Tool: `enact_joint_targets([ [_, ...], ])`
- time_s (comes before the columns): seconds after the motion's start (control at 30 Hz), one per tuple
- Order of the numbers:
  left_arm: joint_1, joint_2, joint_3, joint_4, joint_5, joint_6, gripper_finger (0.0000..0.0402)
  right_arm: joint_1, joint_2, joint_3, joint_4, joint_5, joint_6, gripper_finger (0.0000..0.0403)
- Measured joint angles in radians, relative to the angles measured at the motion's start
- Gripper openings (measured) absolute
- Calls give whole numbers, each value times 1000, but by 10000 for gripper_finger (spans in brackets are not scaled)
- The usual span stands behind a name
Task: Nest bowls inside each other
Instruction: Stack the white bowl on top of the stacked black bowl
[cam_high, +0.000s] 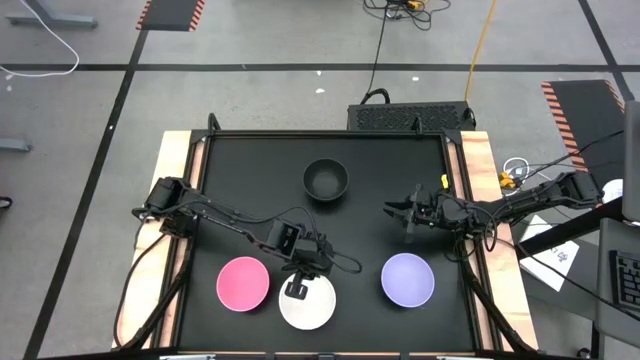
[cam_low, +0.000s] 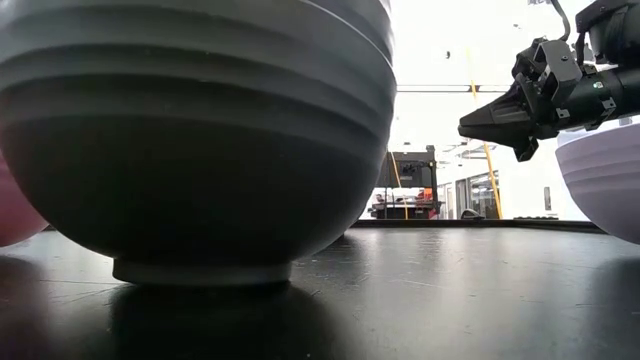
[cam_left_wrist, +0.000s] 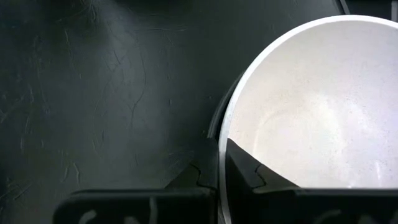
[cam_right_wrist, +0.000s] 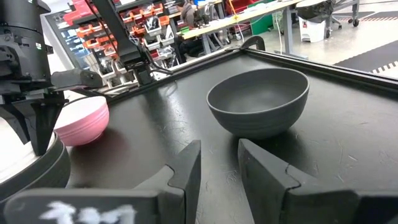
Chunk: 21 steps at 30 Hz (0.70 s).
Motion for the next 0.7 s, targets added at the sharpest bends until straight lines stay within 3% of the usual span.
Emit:
enact_joint_targets([
  [0.4, -1, 0, 0, 5, -5, 4, 19, 0, 0, 0, 0, 0, 0, 98],
  [0.7, -4, 0, -1, 10, -6, 3, 84, 0, 0, 0, 0, 0, 0, 98],
])
